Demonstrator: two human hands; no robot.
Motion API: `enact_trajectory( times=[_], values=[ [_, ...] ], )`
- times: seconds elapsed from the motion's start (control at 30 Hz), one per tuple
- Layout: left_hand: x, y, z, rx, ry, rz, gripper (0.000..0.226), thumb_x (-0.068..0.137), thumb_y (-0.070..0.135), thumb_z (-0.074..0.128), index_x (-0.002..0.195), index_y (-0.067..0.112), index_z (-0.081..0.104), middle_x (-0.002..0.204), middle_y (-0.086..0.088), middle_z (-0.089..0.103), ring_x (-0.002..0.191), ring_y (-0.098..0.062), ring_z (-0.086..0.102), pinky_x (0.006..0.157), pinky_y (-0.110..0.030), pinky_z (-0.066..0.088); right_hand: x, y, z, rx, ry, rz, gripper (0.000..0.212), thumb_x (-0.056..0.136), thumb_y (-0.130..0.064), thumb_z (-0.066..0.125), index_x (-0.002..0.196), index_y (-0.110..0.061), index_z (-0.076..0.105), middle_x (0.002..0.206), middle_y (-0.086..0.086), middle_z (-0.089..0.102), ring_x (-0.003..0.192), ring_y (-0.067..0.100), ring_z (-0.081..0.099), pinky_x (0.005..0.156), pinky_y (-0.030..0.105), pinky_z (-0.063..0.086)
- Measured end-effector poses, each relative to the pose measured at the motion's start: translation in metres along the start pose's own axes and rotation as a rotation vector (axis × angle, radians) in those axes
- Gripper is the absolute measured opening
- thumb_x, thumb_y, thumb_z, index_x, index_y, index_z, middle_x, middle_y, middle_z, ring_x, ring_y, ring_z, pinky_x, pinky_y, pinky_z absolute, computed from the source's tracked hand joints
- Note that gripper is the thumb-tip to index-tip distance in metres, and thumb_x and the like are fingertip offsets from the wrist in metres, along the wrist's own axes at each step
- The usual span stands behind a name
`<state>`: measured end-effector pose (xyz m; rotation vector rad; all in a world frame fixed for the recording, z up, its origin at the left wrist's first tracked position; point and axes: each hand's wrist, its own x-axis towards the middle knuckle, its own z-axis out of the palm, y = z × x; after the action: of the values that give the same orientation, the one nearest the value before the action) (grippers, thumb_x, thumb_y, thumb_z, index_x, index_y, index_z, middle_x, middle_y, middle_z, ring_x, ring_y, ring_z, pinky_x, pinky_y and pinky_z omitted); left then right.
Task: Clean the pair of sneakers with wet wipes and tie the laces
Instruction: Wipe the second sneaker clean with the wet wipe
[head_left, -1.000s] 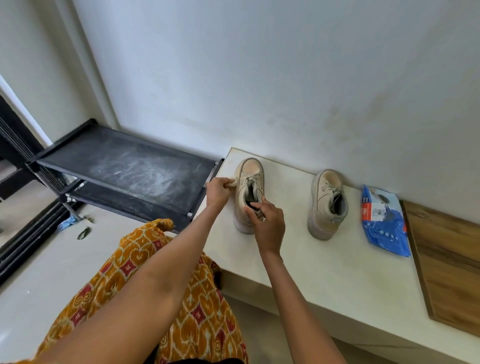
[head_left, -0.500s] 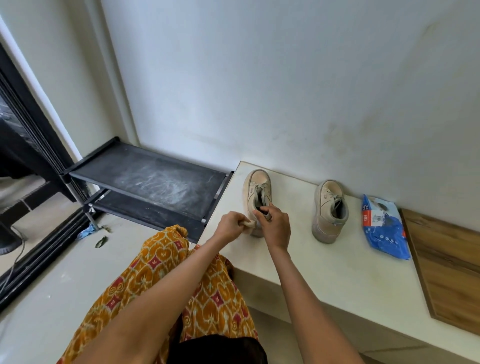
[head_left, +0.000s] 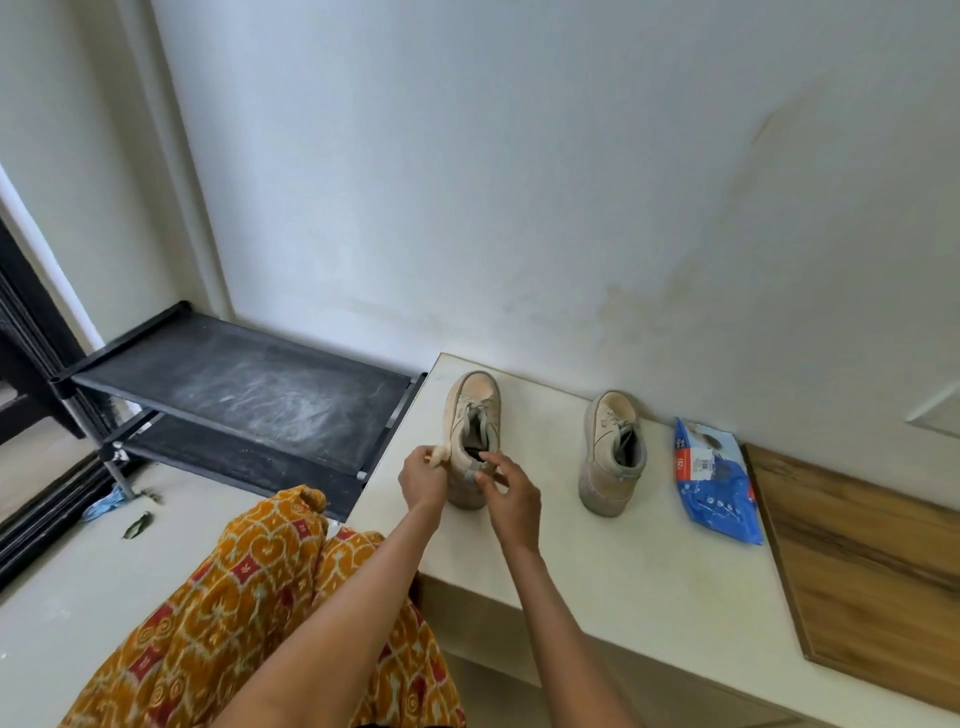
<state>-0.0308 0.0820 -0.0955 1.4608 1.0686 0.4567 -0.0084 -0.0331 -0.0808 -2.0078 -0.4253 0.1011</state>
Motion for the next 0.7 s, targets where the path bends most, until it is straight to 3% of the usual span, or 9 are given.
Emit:
enact_trajectory(
  times=[0.13,0.27,0.43,0.5,0.6,0.7],
  values=[
    [-0.011,-0.001,-0.006,0.186,0.007,0.153,0.022,0.082,-0.008,0.055,0.088,0.004,0.072,0.082,-0.012,0.068,0.075,-0.022,0.057,0.057,-0.025,0.039,-0.003,-0.001,0.002,-0.037,0.018,-0.013,0.027,0.085,-0.016,0.068,0.111,-0.018,0.067,0.113,0.001,0.068,0.105,0.016,0.063,0.088,0.024,0.049],
    [-0.029,-0.007,-0.014,0.221,-0.026,0.190,0.010,0.085,0.012,0.066,0.079,0.007,0.071,0.071,-0.006,0.066,0.065,-0.016,0.057,0.050,-0.024,0.039,-0.009,-0.008,0.006,-0.071,0.045,-0.002,0.024,0.088,-0.015,0.063,0.112,-0.016,0.065,0.113,0.003,0.068,0.104,0.018,0.062,0.086,0.023,0.047],
    [-0.057,0.000,-0.021,0.294,-0.181,0.208,0.029,0.081,0.021,0.070,0.058,0.012,0.055,0.055,0.000,0.050,0.057,-0.016,0.049,0.047,-0.024,0.030,-0.012,-0.008,0.001,-0.097,-0.018,0.016,0.031,0.091,-0.016,0.059,0.122,-0.020,0.061,0.121,0.002,0.065,0.109,0.019,0.060,0.090,0.027,0.048],
    [-0.061,0.002,-0.026,0.312,-0.197,0.182,0.023,0.079,0.022,0.071,0.064,0.009,0.060,0.061,-0.004,0.055,0.065,-0.022,0.056,0.052,-0.027,0.033,-0.020,-0.005,-0.003,-0.003,-0.057,0.046,0.041,0.090,-0.016,0.061,0.131,-0.024,0.054,0.123,-0.007,0.060,0.109,0.016,0.060,0.094,0.029,0.049],
    [-0.064,0.002,-0.034,0.380,-0.268,0.185,0.017,0.079,0.023,0.071,0.074,0.008,0.065,0.071,-0.008,0.062,0.067,-0.020,0.055,0.051,-0.026,0.036,-0.041,0.007,-0.008,0.177,-0.099,0.154,0.054,0.087,-0.026,0.066,0.136,-0.027,0.045,0.117,-0.011,0.059,0.095,0.013,0.064,0.084,0.032,0.055],
    [-0.073,0.004,-0.033,0.458,-0.416,0.261,0.013,0.079,0.016,0.068,0.075,0.004,0.067,0.075,-0.012,0.065,0.070,-0.021,0.057,0.061,-0.031,0.045,-0.053,0.016,-0.011,0.381,-0.147,0.266,0.028,0.091,-0.025,0.062,0.118,-0.020,0.060,0.107,0.007,0.069,0.095,0.020,0.067,0.072,0.029,0.058]
  ],
)
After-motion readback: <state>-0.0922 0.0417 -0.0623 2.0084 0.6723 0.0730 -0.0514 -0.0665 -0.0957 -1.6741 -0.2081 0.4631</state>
